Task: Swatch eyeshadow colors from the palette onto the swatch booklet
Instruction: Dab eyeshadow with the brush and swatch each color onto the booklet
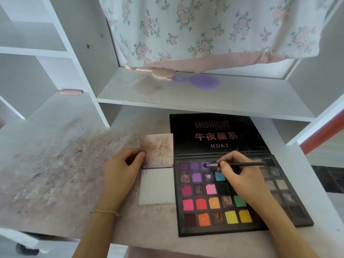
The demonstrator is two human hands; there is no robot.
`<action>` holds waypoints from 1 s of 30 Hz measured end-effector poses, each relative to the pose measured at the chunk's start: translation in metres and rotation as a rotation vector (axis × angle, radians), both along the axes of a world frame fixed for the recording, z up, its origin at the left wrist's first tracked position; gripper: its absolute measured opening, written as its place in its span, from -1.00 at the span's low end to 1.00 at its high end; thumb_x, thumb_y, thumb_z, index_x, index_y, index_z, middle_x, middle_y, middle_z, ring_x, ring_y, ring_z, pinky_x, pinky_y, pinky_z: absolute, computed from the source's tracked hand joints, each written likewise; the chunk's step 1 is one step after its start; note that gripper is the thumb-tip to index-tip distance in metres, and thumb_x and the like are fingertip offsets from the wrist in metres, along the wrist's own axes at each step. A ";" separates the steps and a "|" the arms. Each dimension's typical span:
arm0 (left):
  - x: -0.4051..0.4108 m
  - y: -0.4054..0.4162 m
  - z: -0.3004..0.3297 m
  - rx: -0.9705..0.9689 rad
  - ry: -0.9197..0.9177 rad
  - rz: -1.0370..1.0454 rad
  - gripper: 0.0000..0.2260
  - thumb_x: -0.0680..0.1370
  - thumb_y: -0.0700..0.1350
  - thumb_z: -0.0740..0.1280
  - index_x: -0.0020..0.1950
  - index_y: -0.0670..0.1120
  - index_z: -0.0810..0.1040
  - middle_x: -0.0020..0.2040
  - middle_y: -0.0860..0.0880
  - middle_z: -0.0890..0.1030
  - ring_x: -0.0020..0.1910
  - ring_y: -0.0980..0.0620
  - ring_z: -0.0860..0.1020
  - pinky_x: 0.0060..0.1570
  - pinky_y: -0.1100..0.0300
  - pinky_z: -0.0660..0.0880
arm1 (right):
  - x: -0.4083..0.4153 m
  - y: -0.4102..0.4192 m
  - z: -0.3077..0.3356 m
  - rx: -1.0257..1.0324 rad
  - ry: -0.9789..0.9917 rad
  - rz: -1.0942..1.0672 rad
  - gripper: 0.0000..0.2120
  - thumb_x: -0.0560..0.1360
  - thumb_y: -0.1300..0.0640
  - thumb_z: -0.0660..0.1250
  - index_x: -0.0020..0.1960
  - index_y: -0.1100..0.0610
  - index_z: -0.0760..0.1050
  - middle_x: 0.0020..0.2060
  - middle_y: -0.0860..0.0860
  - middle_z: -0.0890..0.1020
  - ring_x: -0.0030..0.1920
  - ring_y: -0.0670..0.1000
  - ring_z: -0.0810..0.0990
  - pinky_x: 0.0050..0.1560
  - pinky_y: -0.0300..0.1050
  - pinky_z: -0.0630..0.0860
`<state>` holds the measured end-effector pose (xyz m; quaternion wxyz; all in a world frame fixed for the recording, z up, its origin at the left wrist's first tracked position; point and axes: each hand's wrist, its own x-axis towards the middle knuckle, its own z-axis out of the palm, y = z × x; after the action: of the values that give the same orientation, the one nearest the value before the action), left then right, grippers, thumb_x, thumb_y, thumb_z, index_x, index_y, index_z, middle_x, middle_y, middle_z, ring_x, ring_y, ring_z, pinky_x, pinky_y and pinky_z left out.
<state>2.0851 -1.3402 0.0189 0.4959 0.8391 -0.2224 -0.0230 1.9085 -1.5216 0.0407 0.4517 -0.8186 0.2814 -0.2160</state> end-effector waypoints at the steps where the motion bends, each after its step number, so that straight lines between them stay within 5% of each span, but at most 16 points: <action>1: 0.000 0.000 0.000 0.000 -0.002 0.001 -0.93 0.47 -0.17 0.36 -0.12 -0.08 0.65 -0.26 0.11 0.61 -0.25 0.21 0.53 -0.21 0.39 0.39 | 0.000 -0.001 0.000 0.004 -0.004 -0.007 -0.78 0.47 0.28 0.28 -0.25 0.00 0.45 -0.29 -0.02 0.60 -0.17 -0.06 0.59 -0.25 -0.36 0.49; 11: 0.001 0.000 0.000 -0.001 0.001 -0.011 -0.92 0.47 -0.16 0.36 -0.09 -0.07 0.65 -0.24 0.09 0.62 -0.22 0.21 0.54 -0.20 0.38 0.39 | 0.006 -0.001 0.002 -0.012 0.020 0.006 -0.77 0.46 0.31 0.29 -0.28 0.02 0.44 -0.32 -0.02 0.56 -0.25 -0.14 0.52 -0.29 -0.47 0.41; 16: 0.001 0.000 -0.001 -0.010 0.010 -0.015 -0.92 0.47 -0.17 0.36 -0.11 -0.04 0.64 -0.25 0.15 0.61 -0.24 0.24 0.54 -0.26 0.56 0.36 | 0.005 -0.002 0.007 0.015 -0.025 -0.009 -0.78 0.46 0.30 0.29 -0.26 0.02 0.46 -0.30 -0.02 0.58 -0.19 -0.09 0.57 -0.19 -0.28 0.51; 30: 0.002 0.001 -0.001 -0.015 -0.007 -0.034 -0.90 0.47 -0.17 0.36 -0.17 0.01 0.63 -0.27 0.20 0.60 -0.26 0.26 0.53 -0.25 0.52 0.38 | 0.054 0.049 0.011 0.238 -0.115 0.256 -0.89 0.46 0.19 0.31 -0.21 0.02 0.49 -0.31 -0.06 0.65 -0.27 -0.11 0.59 -0.29 -0.37 0.48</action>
<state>2.0870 -1.3391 0.0182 0.5011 0.8315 -0.2386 -0.0266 1.9626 -1.4728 0.0521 0.5843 -0.7750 0.1721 -0.1684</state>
